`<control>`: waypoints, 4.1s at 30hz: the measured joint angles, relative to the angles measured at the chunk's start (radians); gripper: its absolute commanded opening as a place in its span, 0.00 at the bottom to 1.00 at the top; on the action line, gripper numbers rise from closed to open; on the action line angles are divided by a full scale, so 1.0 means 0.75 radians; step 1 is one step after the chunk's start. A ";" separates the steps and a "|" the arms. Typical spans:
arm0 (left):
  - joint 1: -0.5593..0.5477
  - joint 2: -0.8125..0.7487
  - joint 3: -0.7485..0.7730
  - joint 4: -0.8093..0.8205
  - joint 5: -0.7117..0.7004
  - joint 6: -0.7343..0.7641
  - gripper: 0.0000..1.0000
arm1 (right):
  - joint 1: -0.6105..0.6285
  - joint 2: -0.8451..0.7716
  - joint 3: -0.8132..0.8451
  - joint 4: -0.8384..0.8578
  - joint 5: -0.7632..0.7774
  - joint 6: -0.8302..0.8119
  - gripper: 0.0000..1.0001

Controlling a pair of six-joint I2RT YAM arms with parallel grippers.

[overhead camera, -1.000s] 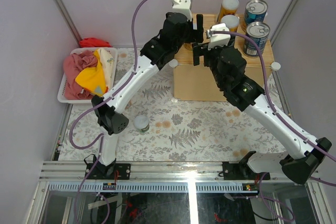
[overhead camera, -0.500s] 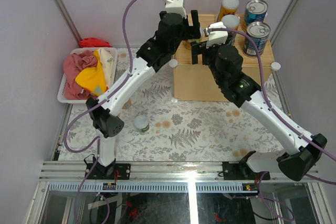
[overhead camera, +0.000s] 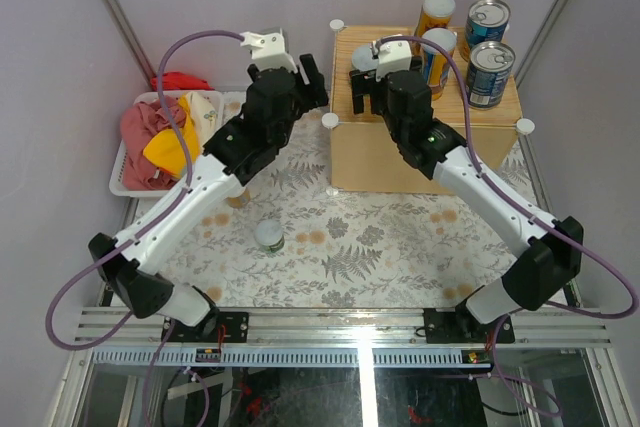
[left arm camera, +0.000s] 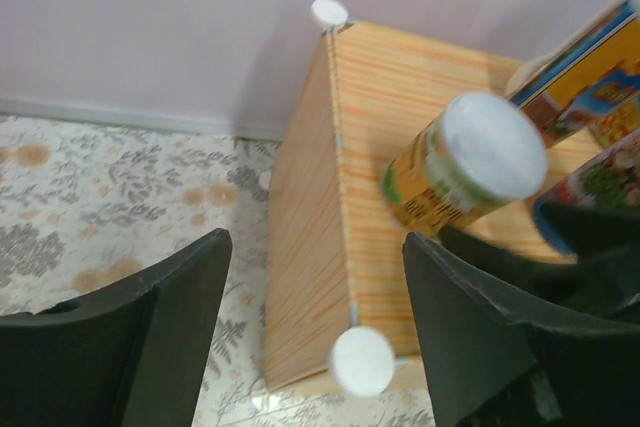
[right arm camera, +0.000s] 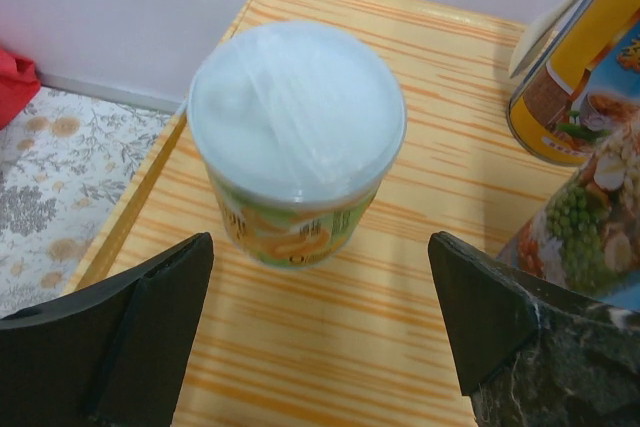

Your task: Place and organize the canned foods onto the counter

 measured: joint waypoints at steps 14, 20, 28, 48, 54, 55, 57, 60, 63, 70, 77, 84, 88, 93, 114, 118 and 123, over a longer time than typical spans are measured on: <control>-0.015 -0.200 -0.384 0.013 0.070 -0.101 0.45 | -0.028 0.227 0.218 0.025 0.032 0.053 0.90; -0.017 -0.238 -0.441 0.016 0.101 -0.114 0.44 | -0.060 0.329 0.309 0.028 0.053 0.069 0.69; -0.019 -0.253 -0.464 0.019 0.128 -0.125 0.44 | -0.123 0.435 0.433 0.034 0.051 0.075 0.64; -0.044 -0.289 -0.479 0.013 0.154 -0.147 0.42 | -0.244 0.765 0.874 0.017 -0.089 0.068 0.65; -0.055 -0.306 -0.490 0.004 0.153 -0.156 0.42 | -0.246 0.809 0.931 0.014 -0.119 0.070 0.70; -0.057 -0.307 -0.490 0.001 0.152 -0.157 0.42 | -0.246 0.810 0.934 0.013 -0.120 0.070 0.72; -0.061 -0.311 -0.494 -0.002 0.151 -0.158 0.44 | -0.246 0.812 0.939 0.007 -0.120 0.071 0.80; -0.063 -0.316 -0.495 -0.003 0.151 -0.163 0.53 | -0.246 0.815 0.948 -0.007 -0.125 0.070 0.97; -0.063 -0.318 -0.495 -0.008 0.148 -0.168 0.60 | -0.246 0.815 0.948 -0.010 -0.129 0.071 0.99; -0.071 -0.313 -0.494 -0.032 0.149 -0.183 0.68 | -0.245 0.815 0.948 -0.013 -0.128 0.071 0.99; -0.077 -0.309 -0.480 -0.061 0.143 -0.183 0.71 | -0.238 0.814 0.948 -0.019 -0.113 0.071 0.99; -0.077 -0.311 -0.445 -0.093 0.088 -0.182 0.74 | -0.216 0.776 0.918 -0.045 -0.093 0.066 0.99; -0.077 -0.322 -0.444 -0.105 0.055 -0.181 0.74 | -0.203 0.703 0.849 -0.048 -0.078 0.062 0.99; -0.077 -0.350 -0.444 -0.114 0.032 -0.182 0.75 | -0.185 0.603 0.762 -0.043 -0.048 0.061 1.00; -0.048 -0.516 -0.603 -0.305 -0.172 -0.458 0.91 | 0.394 -0.180 0.109 -0.013 0.201 -0.075 0.97; 0.024 -0.581 -0.716 -0.365 -0.168 -0.569 0.91 | 0.585 -0.317 -0.045 -0.028 0.243 -0.041 0.96; 0.090 -0.710 -0.856 -0.425 -0.161 -0.702 0.91 | 0.779 -0.387 -0.302 -0.051 0.271 0.081 0.96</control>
